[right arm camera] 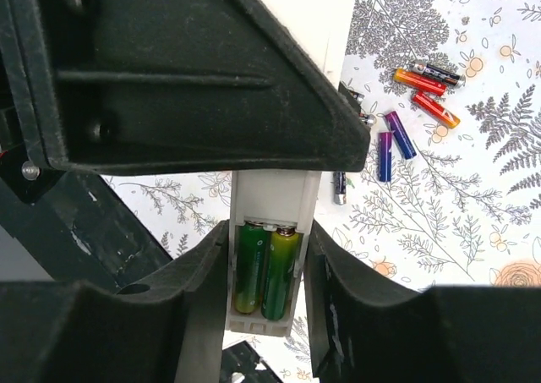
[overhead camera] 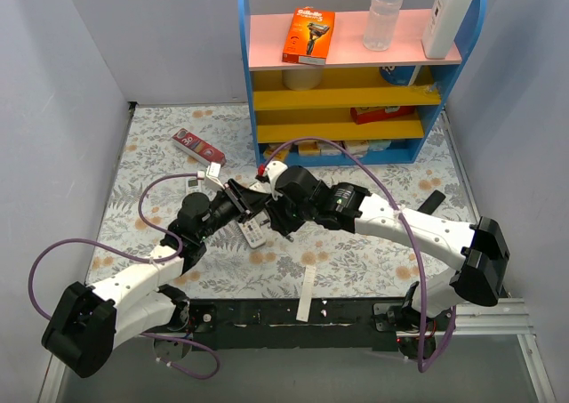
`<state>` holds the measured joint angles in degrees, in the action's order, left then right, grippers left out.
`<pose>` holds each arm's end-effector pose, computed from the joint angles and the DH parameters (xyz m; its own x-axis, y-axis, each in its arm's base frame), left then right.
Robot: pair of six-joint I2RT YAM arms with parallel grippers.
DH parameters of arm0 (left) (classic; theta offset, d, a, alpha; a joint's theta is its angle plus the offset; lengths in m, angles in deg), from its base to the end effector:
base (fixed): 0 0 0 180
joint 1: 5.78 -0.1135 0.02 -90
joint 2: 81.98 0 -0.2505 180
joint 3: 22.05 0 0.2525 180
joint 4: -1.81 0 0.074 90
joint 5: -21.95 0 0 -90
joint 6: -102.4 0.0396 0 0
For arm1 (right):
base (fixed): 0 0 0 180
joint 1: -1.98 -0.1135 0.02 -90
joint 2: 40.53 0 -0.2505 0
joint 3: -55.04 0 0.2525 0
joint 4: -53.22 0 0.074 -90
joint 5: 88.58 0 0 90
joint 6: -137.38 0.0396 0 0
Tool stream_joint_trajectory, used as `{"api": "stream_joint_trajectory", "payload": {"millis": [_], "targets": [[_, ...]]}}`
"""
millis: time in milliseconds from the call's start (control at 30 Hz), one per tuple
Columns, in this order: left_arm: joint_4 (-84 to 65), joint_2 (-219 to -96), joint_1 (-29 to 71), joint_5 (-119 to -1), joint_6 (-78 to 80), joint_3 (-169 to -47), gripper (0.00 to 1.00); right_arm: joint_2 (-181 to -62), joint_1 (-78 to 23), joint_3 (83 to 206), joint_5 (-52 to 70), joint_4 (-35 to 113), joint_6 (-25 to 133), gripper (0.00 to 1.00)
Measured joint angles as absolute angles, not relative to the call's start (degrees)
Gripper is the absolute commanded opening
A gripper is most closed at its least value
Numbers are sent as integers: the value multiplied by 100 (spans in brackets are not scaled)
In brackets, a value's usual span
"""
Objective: Load the batteries into the remote control
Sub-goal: Place the remote control at the center of the board.
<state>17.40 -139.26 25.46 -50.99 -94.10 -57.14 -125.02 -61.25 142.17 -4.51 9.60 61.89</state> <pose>0.1902 -0.1290 0.2160 -0.6864 -0.6557 0.3145 -0.3058 -0.1321 -0.9429 0.1540 0.2962 0.3001 -0.4997 -0.4371 -0.7478 -0.7517 0.6478 0.1236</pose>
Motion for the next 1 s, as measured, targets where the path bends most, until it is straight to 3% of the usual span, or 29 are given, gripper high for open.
{"api": "stream_joint_trajectory", "payload": {"millis": [100, 233, 400, 833, 1000], "targets": [[1535, -13895, 2546, -5134, -9342, -5784, 61, -12500, -6142, 14204, -571, 921, 6092, 21], [855, -13630, 2549, -5368, -9030, -5978, 82, -12386, -6059, 13909, -794, 853, 5928, 18], [-163, -13108, 2549, -5905, -8461, -6402, 98, -12047, -5510, 13190, -875, 694, 5824, 18], [-1765, -12614, 2546, -6659, -7340, -6850, 98, -12509, -4208, 12254, -447, 971, 5494, 20], [-1934, -12785, 2546, -6386, -7058, -6977, 98, -12987, -4120, 12230, -270, 1247, 5424, 27]]}}
